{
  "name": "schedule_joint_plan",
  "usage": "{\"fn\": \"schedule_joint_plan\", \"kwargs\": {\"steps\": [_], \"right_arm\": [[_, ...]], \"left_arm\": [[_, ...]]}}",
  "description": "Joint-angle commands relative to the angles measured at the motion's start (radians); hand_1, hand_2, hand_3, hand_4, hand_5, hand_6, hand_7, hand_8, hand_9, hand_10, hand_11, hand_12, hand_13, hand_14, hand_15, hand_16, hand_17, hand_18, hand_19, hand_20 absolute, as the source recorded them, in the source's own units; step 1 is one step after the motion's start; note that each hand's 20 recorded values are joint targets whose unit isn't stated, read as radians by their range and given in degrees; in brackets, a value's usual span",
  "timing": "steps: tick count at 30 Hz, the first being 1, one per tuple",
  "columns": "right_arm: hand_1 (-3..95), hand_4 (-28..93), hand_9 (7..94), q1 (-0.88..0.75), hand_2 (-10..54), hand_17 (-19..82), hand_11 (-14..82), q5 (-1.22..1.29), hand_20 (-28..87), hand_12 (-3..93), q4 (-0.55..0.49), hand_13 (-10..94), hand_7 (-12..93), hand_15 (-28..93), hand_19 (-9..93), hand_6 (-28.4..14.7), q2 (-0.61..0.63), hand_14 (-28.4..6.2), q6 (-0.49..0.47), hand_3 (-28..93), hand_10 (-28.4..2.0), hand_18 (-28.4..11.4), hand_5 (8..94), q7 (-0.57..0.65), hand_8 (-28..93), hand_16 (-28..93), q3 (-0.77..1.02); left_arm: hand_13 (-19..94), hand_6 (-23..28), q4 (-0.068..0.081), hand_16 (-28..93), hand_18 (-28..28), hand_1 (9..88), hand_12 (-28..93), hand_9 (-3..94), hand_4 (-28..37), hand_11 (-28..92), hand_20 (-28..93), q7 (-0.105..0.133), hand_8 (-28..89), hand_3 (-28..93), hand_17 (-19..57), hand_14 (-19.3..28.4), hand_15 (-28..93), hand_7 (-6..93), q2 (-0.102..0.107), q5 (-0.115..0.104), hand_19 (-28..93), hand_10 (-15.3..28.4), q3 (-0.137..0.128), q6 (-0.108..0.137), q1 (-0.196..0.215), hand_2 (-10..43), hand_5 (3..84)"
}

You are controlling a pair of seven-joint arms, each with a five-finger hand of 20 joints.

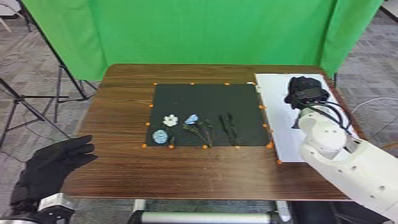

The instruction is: Arrange flowers

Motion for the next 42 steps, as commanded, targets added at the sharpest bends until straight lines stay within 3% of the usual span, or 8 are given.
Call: {"fn": "schedule_joint_plan", "kwargs": {"steps": [1, 5, 10, 17, 22, 24, 28, 42], "right_arm": [[51.0, -28, 86.8, 0.039, -7.3, 46, 17.4, 0.200, 15, 28.8, -0.187, 78, 34, 74, 93, 2.6, -0.110, -3.9, -0.115, 74, -7.4, -19.3, 75.5, -0.085, -1, 24, 0.027], [51.4, -28, 86.6, 0.057, -7.4, 45, 16.7, 0.171, 13, 28.8, -0.176, 78, 34, 72, 93, 2.6, -0.188, -4.1, -0.125, 73, -7.3, -19.4, 75.6, -0.105, -1, 24, -0.035], [51.5, -28, 86.7, 0.078, -7.5, 44, 16.4, 0.104, 11, 29.0, -0.110, 78, 34, 72, 93, 2.6, -0.291, -4.0, -0.123, 73, -7.4, -19.5, 75.8, -0.117, -1, 24, -0.115], [51.5, -28, 86.8, 0.066, -7.6, 44, 16.1, 0.044, 9, 29.1, -0.048, 78, 33, 71, 93, 2.6, -0.397, -4.1, -0.156, 73, -7.3, -19.4, 75.8, -0.123, -1, 24, -0.146], [51.5, -28, 86.8, 0.058, -7.5, 44, 16.1, 0.016, 9, 29.2, -0.027, 78, 33, 71, 93, 2.5, -0.424, -4.1, -0.163, 73, -7.3, -19.4, 75.9, -0.120, -1, 24, -0.153], [51.5, -28, 86.7, 0.050, -7.5, 44, 16.0, 0.009, 8, 29.2, -0.023, 78, 33, 71, 93, 2.5, -0.425, -4.1, -0.168, 73, -7.3, -19.4, 75.9, -0.117, -1, 24, -0.149], [51.4, -28, 86.6, 0.048, -7.5, 44, 16.0, -0.006, 8, 29.3, -0.012, 77, 33, 71, 93, 2.5, -0.424, -4.3, -0.165, 73, -7.2, -19.3, 75.9, -0.114, -1, 24, -0.155], [51.5, -28, 86.5, 0.046, -7.6, 44, 15.7, -0.022, 7, 29.7, 0.008, 77, 33, 71, 93, 2.5, -0.426, -4.4, -0.159, 73, -7.2, -19.1, 75.6, -0.092, -1, 23, -0.142]], "left_arm": [[41, 16.0, -0.003, -12, 28.3, 26.8, 12, 49.1, -16.6, 35, 51, -0.017, -8, 79, 1.2, 28.4, 70, 16.1, -0.002, 0.008, 61, 24.3, -0.003, -0.003, 0.009, 5.7, 54.5], [41, 16.0, 0.001, -12, 28.3, 26.9, 12, 49.2, -16.7, 35, 51, -0.026, -8, 79, 1.1, 28.4, 70, 16.0, 0.006, 0.010, 61, 24.3, 0.004, -0.004, -0.005, 5.7, 54.4], [41, 16.0, 0.002, -13, 28.3, 26.8, 12, 49.1, -16.6, 35, 51, -0.043, -8, 79, 1.1, 28.4, 70, 16.1, -0.005, 0.015, 61, 24.3, 0.001, -0.014, -0.008, 5.7, 54.4], [41, 16.0, 0.007, -13, 28.3, 26.9, 12, 49.2, -16.8, 35, 51, -0.043, -8, 79, 1.0, 28.4, 70, 16.0, -0.001, 0.017, 61, 24.3, 0.006, -0.016, -0.026, 5.7, 54.5], [41, 15.9, 0.010, -13, 28.3, 26.7, 12, 49.2, -16.7, 35, 51, -0.051, -8, 79, 1.0, 28.4, 70, 16.2, 0.002, 0.021, 61, 24.3, 0.017, -0.021, -0.043, 5.7, 54.3], [41, 16.0, 0.015, -13, 28.3, 26.7, 12, 49.2, -16.7, 35, 51, -0.073, -8, 79, 1.0, 28.4, 70, 16.1, -0.001, 0.026, 61, 24.3, 0.024, -0.035, -0.062, 5.7, 54.4], [41, 15.9, 0.017, -13, 28.3, 26.8, 12, 49.2, -16.7, 35, 51, -0.075, -8, 79, 1.0, 28.4, 70, 16.1, 0.004, 0.028, 61, 24.4, 0.034, -0.036, -0.075, 5.6, 54.4], [41, 16.0, 0.018, -13, 28.4, 26.8, 12, 49.2, -16.7, 35, 51, -0.073, -8, 79, 1.0, 28.4, 70, 16.1, 0.005, 0.028, 61, 24.4, 0.028, -0.034, -0.073, 5.7, 54.4]]}}
